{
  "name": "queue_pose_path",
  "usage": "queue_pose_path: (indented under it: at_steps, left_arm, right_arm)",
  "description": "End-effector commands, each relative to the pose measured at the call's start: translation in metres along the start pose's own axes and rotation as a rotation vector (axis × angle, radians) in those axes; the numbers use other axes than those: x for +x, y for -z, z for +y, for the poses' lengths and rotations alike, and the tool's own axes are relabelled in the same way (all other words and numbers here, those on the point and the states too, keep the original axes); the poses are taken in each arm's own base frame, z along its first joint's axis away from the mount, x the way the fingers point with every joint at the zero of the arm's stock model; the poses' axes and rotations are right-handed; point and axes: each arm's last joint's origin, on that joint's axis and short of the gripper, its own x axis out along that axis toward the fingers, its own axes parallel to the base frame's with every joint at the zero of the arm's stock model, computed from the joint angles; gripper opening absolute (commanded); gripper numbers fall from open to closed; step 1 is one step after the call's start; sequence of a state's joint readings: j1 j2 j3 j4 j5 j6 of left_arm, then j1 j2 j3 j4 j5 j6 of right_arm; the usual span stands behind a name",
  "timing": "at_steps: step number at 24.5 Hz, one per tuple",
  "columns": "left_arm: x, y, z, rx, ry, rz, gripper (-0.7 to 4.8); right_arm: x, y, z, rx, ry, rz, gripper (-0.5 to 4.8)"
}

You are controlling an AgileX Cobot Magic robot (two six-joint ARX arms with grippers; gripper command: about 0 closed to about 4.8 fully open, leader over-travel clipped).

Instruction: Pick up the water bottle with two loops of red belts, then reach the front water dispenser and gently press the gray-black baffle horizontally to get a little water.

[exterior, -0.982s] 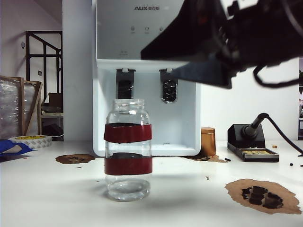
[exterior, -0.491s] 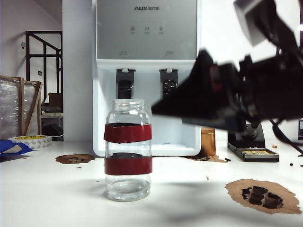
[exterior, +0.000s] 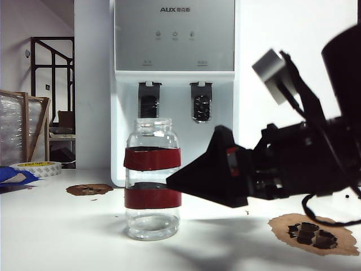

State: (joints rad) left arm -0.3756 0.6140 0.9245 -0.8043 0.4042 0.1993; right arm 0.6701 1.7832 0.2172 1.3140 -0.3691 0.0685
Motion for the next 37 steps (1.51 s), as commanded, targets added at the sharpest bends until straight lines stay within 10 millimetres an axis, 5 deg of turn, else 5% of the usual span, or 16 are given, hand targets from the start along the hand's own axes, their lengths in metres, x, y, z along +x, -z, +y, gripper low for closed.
queue_pose_path:
  at_steps: [1, 34, 37]
  left_arm:
    - [0.000, -0.002, 0.000, 0.005, -0.001, -0.006, 4.41]
    - [0.000, -0.002, 0.000, 0.007, 0.003, -0.008, 4.35]
    - [0.000, -0.002, 0.000, 0.007, 0.003, -0.008, 4.35]
  right_arm:
    - [0.005, -0.002, -0.001, -0.002, -0.041, -0.037, 4.79]
    - [0.053, 0.000, -0.015, -0.005, -0.122, -0.034, 4.79]
    - [0.053, 0.000, -0.014, -0.005, -0.130, -0.032, 4.01]
